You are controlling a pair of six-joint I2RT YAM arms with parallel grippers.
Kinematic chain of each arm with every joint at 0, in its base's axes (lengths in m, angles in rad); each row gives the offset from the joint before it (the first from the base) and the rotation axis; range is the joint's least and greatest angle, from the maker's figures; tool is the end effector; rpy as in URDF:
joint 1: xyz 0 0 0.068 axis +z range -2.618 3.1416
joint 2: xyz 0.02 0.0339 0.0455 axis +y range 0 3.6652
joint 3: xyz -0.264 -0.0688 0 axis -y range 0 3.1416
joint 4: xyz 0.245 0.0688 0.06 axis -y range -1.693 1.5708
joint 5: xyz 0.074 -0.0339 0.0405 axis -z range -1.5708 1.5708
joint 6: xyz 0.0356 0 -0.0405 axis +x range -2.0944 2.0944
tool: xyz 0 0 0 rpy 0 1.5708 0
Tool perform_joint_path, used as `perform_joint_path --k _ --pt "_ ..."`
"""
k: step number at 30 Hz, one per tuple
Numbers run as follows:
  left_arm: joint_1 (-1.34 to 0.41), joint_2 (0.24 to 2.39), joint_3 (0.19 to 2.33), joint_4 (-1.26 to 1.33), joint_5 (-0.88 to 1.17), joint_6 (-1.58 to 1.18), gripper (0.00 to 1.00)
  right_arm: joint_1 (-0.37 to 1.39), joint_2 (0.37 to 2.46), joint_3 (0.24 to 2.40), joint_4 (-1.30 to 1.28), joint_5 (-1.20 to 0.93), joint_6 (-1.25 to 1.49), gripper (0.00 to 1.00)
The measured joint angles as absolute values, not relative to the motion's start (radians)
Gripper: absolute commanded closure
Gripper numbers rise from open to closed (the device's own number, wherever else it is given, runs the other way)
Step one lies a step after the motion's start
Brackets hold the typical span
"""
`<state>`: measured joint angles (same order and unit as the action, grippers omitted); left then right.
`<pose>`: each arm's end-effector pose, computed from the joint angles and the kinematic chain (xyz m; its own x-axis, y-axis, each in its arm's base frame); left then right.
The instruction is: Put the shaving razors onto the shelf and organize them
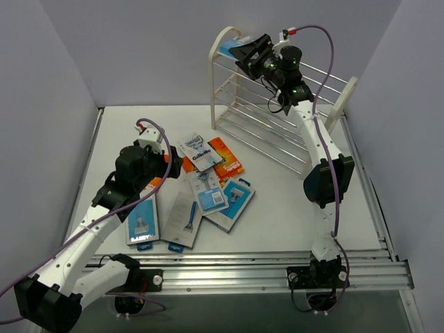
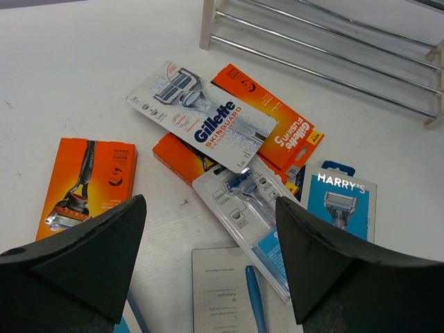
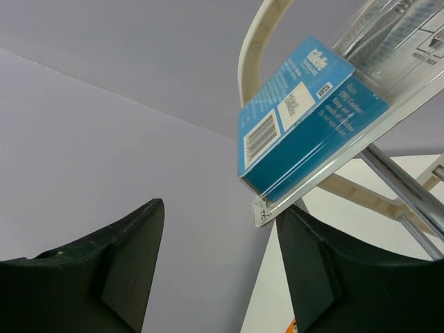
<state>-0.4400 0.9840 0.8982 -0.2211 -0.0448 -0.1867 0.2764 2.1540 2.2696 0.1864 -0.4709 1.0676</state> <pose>0.2065 -0.0955 0.3390 -0.3404 -0.0447 -0.9392 0.3294 0.9299 -0.1636 0.4793 0.1527 0.4532 -0.4401 0.6866 -0.5786 -0.5689 0.2853 0.7713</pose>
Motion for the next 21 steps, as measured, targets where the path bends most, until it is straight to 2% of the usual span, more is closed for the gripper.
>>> perform_joint_path --k 4,21 --pt "-0.440 0.984 0.898 -0.221 -0.045 -0.187 0.16 0.277 2.144 2.253 0.213 -0.479 1.072 0.34" --pt "-0.440 0.984 0.898 -0.221 -0.046 -0.187 0.16 0.283 2.131 2.233 0.217 -0.480 1.074 0.33"
